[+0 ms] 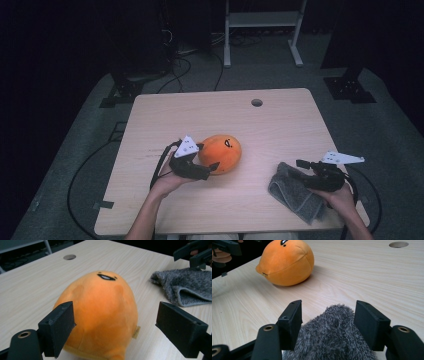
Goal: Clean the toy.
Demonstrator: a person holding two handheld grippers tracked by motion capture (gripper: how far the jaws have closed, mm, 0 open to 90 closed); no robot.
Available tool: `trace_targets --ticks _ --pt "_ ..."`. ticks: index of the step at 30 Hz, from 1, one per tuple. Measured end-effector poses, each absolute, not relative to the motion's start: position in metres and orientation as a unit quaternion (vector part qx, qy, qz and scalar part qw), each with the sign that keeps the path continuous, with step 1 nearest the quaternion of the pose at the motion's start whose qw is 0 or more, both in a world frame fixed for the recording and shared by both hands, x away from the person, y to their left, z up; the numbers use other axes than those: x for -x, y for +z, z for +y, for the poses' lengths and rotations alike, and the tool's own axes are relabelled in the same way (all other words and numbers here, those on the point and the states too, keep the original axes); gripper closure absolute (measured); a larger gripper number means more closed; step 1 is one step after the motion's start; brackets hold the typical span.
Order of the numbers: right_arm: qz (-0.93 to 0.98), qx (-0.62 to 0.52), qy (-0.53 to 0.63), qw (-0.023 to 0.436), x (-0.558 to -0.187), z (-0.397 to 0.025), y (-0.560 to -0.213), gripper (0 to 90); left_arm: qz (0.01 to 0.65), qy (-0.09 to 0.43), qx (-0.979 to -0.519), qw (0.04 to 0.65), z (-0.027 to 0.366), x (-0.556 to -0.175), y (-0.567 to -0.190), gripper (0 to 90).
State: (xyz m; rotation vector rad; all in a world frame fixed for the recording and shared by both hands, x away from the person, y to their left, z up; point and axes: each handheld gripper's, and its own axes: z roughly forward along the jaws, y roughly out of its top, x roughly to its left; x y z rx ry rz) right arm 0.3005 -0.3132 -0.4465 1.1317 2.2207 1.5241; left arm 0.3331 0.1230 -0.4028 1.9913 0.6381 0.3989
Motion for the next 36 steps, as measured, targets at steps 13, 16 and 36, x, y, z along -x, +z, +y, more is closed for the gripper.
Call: trace_targets --ticks 13,16,36 --pt "0.755 -0.388 0.517 0.106 -0.3 -0.314 -0.449 37.4 0.265 0.169 -0.816 0.486 0.133 -0.322 -0.41 12.3" --pt "0.757 -0.388 0.515 0.106 -0.3 -0.313 -0.45 37.3 0.268 0.168 -0.813 0.489 0.136 -0.318 -0.414 11.9" --pt "0.754 -0.39 0.518 0.105 -0.297 -0.312 -0.449 34.9 0.295 0.177 -0.803 0.487 0.164 -0.294 -0.432 10.1"
